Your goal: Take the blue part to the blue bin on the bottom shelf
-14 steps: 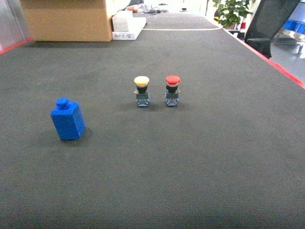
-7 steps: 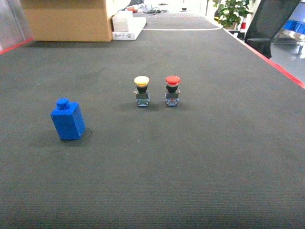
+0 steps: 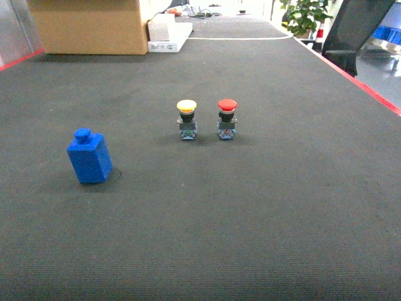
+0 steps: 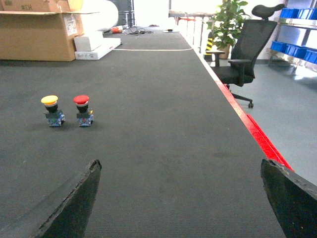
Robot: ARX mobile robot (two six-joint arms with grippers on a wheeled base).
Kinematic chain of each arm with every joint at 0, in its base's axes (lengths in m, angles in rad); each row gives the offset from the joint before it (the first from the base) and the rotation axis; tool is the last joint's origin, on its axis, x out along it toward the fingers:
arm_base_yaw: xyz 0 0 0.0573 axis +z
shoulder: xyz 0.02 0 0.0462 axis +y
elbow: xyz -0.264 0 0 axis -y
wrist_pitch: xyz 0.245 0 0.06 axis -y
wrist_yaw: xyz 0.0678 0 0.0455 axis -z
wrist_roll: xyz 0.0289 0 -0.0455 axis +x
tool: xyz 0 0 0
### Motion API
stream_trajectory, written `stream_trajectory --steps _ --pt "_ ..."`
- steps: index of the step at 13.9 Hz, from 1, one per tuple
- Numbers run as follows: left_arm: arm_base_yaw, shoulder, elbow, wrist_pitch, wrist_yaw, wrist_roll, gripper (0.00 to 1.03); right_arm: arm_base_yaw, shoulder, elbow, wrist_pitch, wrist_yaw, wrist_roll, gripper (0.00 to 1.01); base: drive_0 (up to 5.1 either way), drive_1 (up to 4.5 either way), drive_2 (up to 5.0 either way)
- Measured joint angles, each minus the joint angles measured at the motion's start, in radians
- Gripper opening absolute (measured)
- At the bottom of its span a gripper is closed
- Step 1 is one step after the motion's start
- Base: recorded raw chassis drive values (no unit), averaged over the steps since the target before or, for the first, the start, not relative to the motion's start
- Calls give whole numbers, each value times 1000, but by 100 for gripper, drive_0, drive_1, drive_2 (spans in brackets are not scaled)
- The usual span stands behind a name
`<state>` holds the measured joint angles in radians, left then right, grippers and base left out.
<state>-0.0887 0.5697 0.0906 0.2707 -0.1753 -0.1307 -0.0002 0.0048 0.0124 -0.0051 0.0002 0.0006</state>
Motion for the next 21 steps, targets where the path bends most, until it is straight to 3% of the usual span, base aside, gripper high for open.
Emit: stream_trajectory --steps 2,4,6,9,14,21 --pt "8 427 114 349 22 7 98 0 0 0 0 0 0 98 0 0 0" --pt "-9 753 257 521 55 14 98 0 0 0 0 0 0 98 0 0 0" --pt "-15 1018 385 558 83 32 98 0 0 0 0 0 0 98 0 0 0" --pt "-36 1223 515 560 101 29 98 0 0 0 0 0 0 98 0 0 0" --pt "-55 1445 716 547 30 32 98 0 0 0 0 0 0 98 0 0 0" --pt "-35 1571 847 520 37 17 95 0 0 0 0 0 0 98 0 0 0"
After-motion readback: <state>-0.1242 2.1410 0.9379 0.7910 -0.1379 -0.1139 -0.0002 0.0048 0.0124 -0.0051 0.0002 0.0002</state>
